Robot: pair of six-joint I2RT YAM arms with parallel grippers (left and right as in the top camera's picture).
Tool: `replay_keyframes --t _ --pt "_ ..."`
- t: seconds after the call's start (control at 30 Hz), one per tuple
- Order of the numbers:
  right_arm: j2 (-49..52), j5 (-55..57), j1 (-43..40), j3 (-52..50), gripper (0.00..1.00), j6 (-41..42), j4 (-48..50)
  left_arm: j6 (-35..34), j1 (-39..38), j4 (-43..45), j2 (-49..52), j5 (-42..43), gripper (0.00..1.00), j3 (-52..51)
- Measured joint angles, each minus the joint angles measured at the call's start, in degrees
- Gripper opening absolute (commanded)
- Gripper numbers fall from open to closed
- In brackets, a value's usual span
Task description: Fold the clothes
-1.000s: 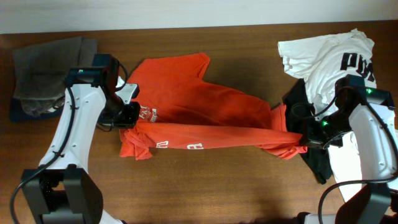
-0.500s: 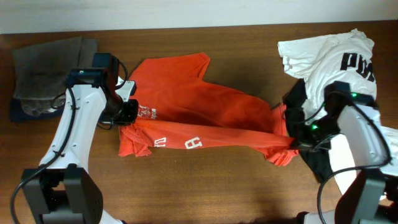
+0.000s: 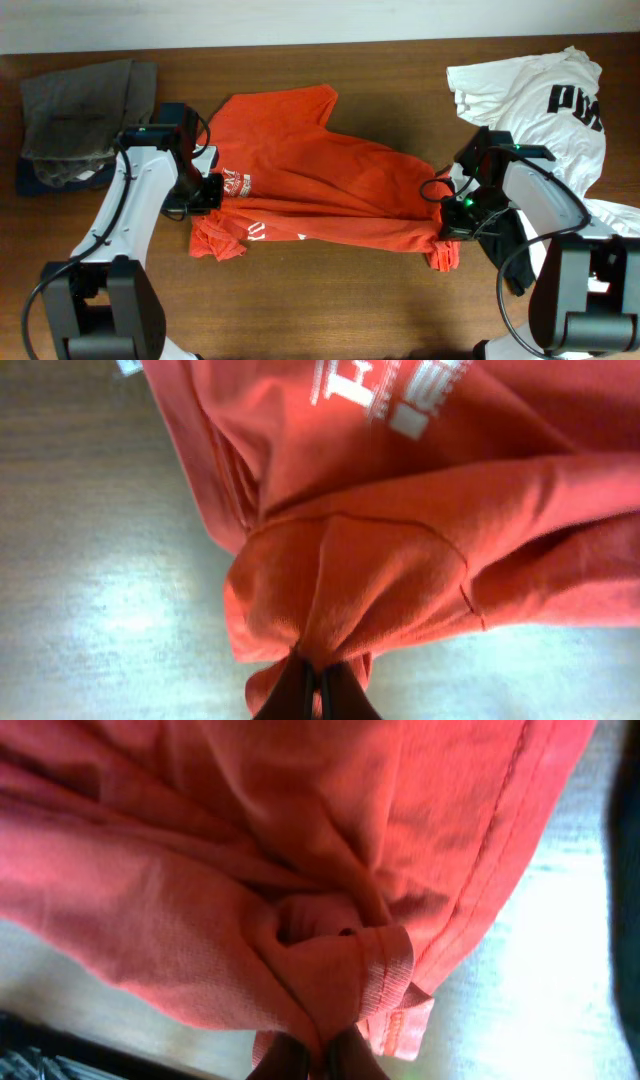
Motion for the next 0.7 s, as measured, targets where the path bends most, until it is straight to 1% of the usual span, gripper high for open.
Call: replay_keyframes --t 0.33,0.53,0.57,0.67,0.7 --pt "0.5 -0.02 0.0 -0.07 0.04 0.39 6.12 -1.01 2.69 11.26 0.17 -1.73 0.0 -1.27" --pt "0.5 -0.02 0.0 -0.13 0.04 0.92 8.0 -1.01 2.73 13.55 0.17 -1.9 0.0 -1.29" --pt "0.5 -0.02 0.0 -0.15 0.04 0.9 8.31 -1.01 2.73 13.84 0.17 -1.9 0.04 -1.27" --pt "0.5 0.0 0.0 -0.22 0.04 1.03 9.57 -1.11 2.73 14.73 0.17 -1.92 0.21 -1.29" --pt "0.5 0.0 0.0 -0.22 0.04 1.11 10.08 -1.01 2.73 15.23 0.17 -2.05 0.24 -1.29"
